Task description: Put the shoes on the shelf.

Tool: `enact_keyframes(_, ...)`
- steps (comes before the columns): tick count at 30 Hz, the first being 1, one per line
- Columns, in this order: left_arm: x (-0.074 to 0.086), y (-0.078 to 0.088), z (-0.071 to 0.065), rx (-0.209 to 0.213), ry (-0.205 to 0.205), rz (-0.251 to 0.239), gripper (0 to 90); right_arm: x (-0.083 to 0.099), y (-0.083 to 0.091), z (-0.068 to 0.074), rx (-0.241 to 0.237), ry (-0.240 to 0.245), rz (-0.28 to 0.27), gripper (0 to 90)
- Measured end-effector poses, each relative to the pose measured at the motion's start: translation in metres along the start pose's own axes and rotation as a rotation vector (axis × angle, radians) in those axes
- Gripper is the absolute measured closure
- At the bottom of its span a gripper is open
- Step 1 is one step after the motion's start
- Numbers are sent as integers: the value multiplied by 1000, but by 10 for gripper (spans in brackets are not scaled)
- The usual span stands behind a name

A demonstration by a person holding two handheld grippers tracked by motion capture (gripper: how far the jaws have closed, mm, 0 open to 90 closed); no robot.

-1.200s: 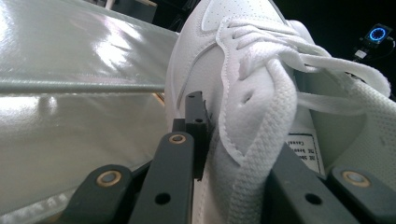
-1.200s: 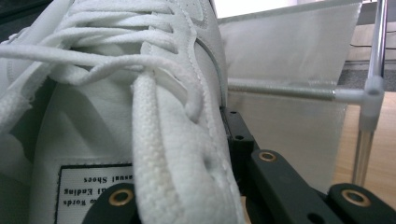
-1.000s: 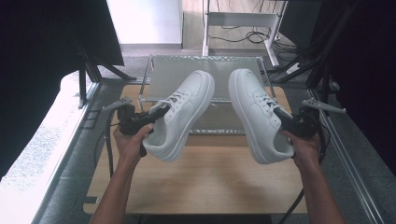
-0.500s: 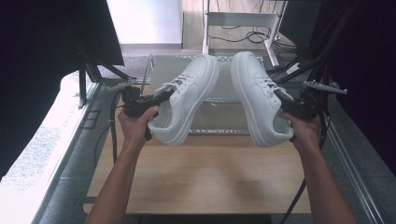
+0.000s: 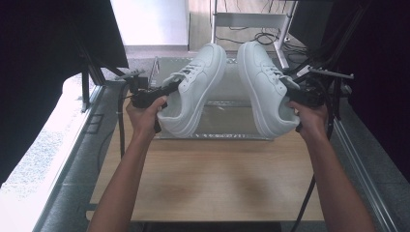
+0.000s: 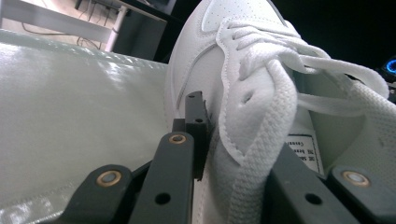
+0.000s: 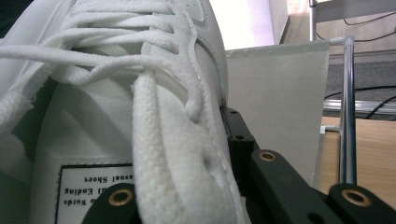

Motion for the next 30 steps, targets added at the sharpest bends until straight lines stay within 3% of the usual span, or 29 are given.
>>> enact_keyframes(2, -2, -2, 2, -9, -1, 1, 830, -4, -4, 0, 4, -9, 10, 871)
enact_keyframes(7, -11, -10, 9, -13, 49, -14, 829, -21, -14, 0, 28, -16, 16, 871)
enact_keyframes(17, -27, -22, 16, -72, 47, -9, 829, -31, -37, -5, 61, -34, 32, 870)
enact_keyframes(30, -45, -33, 29, -147, 41, 11, 828, -38, -59, -1, 90, -49, 42, 870)
Point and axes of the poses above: each handheld gripper's, and its own axes: y roughly backward along the jaws, x roughly out of its underside, z roughly to its left, the point moved 9 cm from there along -y, roughly forward along the jaws, and after that the axes turned 1 degree about x, right-handed, at the moved point
